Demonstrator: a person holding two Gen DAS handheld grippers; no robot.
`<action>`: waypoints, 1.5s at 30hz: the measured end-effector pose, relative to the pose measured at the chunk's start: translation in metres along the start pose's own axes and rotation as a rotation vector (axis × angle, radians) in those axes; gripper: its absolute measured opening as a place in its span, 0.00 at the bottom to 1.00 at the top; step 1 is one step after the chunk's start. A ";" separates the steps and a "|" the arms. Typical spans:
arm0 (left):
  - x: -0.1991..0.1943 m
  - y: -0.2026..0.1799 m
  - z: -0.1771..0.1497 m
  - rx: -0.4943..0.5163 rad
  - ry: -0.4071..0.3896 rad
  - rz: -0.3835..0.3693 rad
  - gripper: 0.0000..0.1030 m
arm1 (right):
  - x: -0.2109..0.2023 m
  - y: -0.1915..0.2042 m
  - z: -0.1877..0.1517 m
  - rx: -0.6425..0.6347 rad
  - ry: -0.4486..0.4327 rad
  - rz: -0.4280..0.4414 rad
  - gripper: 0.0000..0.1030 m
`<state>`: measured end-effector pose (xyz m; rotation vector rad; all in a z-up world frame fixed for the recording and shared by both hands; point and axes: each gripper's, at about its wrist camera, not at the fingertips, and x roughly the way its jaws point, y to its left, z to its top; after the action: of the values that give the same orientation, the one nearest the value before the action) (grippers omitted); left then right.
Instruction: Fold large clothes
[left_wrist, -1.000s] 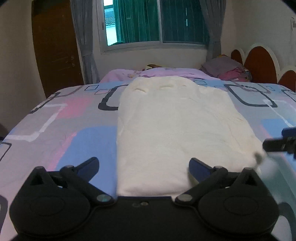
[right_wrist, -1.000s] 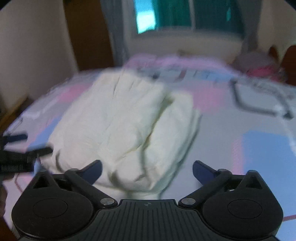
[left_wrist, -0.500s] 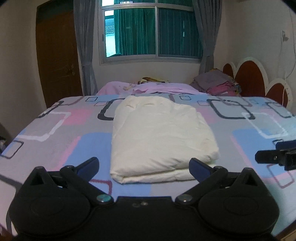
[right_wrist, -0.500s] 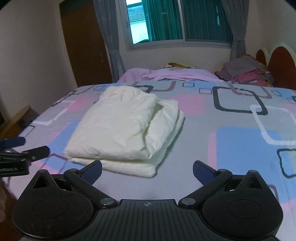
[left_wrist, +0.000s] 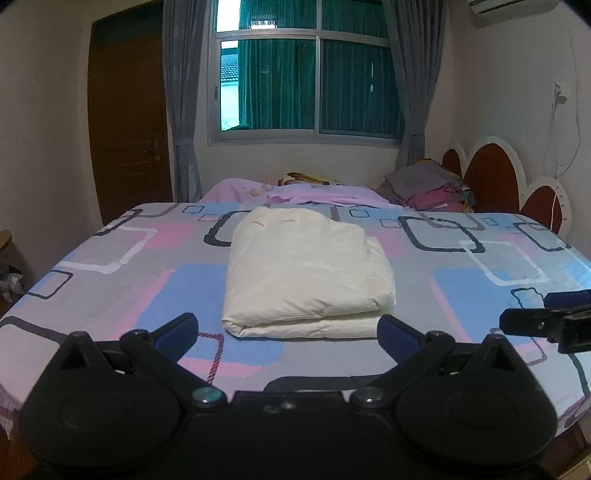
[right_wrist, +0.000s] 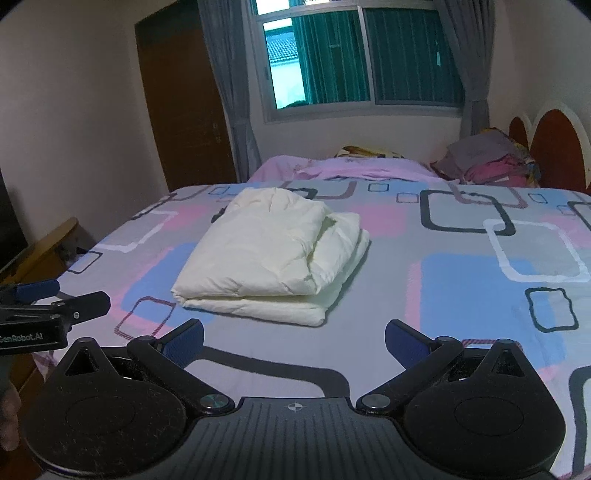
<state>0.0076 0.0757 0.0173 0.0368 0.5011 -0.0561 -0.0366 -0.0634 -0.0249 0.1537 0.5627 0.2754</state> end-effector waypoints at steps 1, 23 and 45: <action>-0.004 -0.001 -0.001 0.000 -0.004 -0.004 1.00 | -0.003 0.000 -0.001 -0.004 -0.004 -0.004 1.00; -0.043 -0.020 -0.008 0.012 -0.035 -0.032 1.00 | -0.049 0.001 -0.014 -0.015 -0.036 -0.057 1.00; -0.043 -0.020 -0.010 0.025 -0.039 -0.052 1.00 | -0.058 0.000 -0.016 -0.019 -0.040 -0.068 1.00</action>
<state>-0.0362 0.0581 0.0291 0.0471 0.4624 -0.1133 -0.0927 -0.0799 -0.0094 0.1211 0.5243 0.2116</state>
